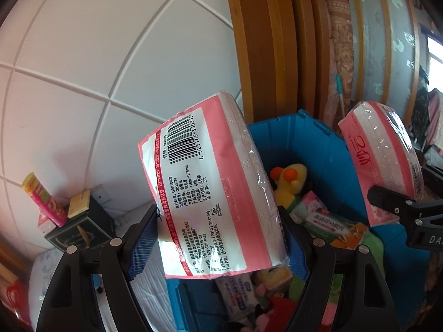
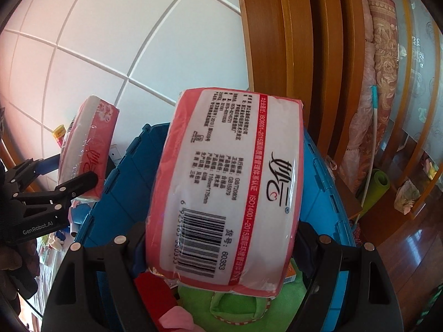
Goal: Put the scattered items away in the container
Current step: 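Carry both tissue packs over the blue crate and open both tools, then move both tools back toward the remaining items on the bed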
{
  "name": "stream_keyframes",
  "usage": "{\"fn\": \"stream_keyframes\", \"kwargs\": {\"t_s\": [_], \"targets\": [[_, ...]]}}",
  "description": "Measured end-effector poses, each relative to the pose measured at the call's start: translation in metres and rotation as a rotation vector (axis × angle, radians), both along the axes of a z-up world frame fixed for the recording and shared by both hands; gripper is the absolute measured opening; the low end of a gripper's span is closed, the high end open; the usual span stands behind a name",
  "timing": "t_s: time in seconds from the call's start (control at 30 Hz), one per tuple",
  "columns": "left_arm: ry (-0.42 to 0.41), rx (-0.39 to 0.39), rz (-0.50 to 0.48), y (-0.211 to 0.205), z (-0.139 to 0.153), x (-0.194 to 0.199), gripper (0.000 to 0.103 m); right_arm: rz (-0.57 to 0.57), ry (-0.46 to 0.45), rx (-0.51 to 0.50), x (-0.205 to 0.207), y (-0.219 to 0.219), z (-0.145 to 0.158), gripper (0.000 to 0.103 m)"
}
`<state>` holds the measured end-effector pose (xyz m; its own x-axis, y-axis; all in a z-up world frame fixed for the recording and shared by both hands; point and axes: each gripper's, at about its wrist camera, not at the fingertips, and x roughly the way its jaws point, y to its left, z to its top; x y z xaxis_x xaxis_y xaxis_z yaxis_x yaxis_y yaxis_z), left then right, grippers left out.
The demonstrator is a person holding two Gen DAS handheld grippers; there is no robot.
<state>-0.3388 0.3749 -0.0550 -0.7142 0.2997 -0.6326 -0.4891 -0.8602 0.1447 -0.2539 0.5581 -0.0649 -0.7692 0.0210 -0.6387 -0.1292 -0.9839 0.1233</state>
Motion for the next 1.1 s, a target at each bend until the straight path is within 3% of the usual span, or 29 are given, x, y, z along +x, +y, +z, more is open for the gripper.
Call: {"fn": "stream_keyframes", "kwargs": {"t_s": [0.17, 0.2, 0.23, 0.27, 0.3, 0.53, 0.77, 1.1], "targets": [[0.012, 0.007, -0.013, 0.014, 0.002, -0.010, 0.082, -0.004, 0.016, -0.002, -0.018, 0.002, 0.005, 0.081], [0.023, 0.011, -0.023, 0.017, 0.004, -0.011, 0.089, -0.008, 0.032, -0.005, -0.021, 0.003, 0.006, 0.083], [0.029, 0.005, -0.036, 0.021, 0.004, -0.013, 0.100, -0.007, 0.053, -0.011, -0.025, 0.003, 0.007, 0.089], [0.022, -0.011, -0.044, 0.024, 0.003, -0.015, 0.103, -0.010, 0.063, -0.008, -0.030, 0.004, 0.005, 0.098], [0.005, -0.019, -0.044, 0.025, 0.002, -0.017, 0.102, -0.023, 0.052, 0.003, -0.036, 0.004, 0.002, 0.103], [-0.030, -0.031, 0.041, -0.009, -0.013, -0.021, 0.102, -0.054, 0.026, -0.037, -0.036, 0.016, -0.007, 0.103], [-0.044, 0.006, 0.087, -0.056, -0.013, -0.010, 0.102, -0.047, 0.035, -0.049, -0.022, 0.010, 0.000, 0.103], [-0.040, -0.002, 0.226, -0.147, -0.020, 0.022, 0.102, 0.130, 0.068, -0.050, -0.013, -0.081, 0.022, 0.103]]}}
